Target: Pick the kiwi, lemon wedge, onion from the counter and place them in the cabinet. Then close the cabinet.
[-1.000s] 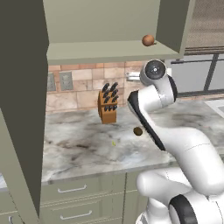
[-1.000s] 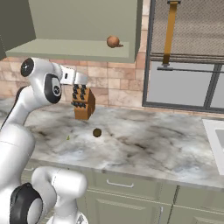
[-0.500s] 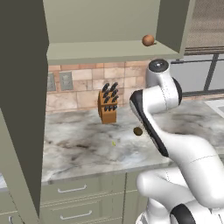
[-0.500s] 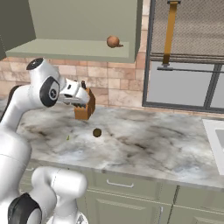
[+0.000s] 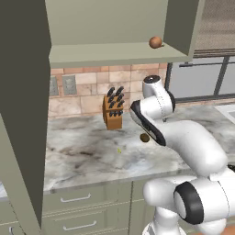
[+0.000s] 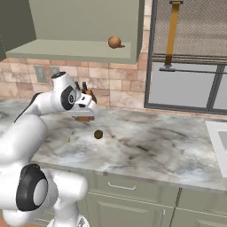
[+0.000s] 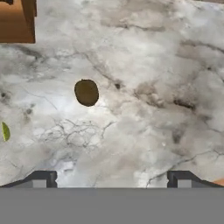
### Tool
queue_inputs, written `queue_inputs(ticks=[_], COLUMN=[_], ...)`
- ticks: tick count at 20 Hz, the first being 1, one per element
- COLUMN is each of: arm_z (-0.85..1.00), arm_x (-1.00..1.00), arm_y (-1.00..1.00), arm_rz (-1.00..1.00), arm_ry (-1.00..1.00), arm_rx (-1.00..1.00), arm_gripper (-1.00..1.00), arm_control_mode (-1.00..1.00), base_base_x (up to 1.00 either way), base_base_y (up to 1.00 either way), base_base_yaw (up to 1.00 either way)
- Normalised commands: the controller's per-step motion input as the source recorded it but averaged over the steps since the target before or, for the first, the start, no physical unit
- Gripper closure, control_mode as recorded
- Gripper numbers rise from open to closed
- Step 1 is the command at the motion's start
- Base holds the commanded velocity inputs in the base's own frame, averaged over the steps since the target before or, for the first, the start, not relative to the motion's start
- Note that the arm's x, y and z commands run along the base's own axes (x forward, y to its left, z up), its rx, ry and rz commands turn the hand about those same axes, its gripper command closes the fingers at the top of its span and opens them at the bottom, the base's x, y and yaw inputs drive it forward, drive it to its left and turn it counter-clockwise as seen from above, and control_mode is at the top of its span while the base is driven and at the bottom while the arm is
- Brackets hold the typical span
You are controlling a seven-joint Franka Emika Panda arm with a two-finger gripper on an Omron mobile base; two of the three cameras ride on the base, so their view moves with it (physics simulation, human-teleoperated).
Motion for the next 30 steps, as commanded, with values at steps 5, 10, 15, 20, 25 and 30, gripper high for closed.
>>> queue_inputs(ticks=[5, 10, 15, 20, 25, 30], arm_z=[-0.79, -0.58, -0.55, -0.51, -0.32, -0.19], arm_x=[0.61, 0.47, 0.32, 0.26, 0.29, 0.29], arm_y=[-0.01, -0.15, -0.03, 0.0, -0.09, -0.05], arm_rz=[0.02, 0.04, 0.05, 0.03, 0.06, 0.05], arm_ry=[0.03, 0.02, 0.03, 0.03, 0.0, 0.0], arm_rx=[0.0, 0.0, 0.0, 0.0, 0.01, 0.0], arm_gripper=[-1.0, -1.0, -1.0, -1.0, -1.0, -1.0], arm_control_mode=[-1.0, -1.0, -1.0, -1.0, -1.0, -1.0], base_base_x=[0.0, 0.0, 0.0, 0.0, 0.0, 0.0], base_base_y=[0.0, 0.0, 0.0, 0.0, 0.0, 0.0], base_base_yaw=[0.0, 0.0, 0.0, 0.0, 0.0, 0.0])
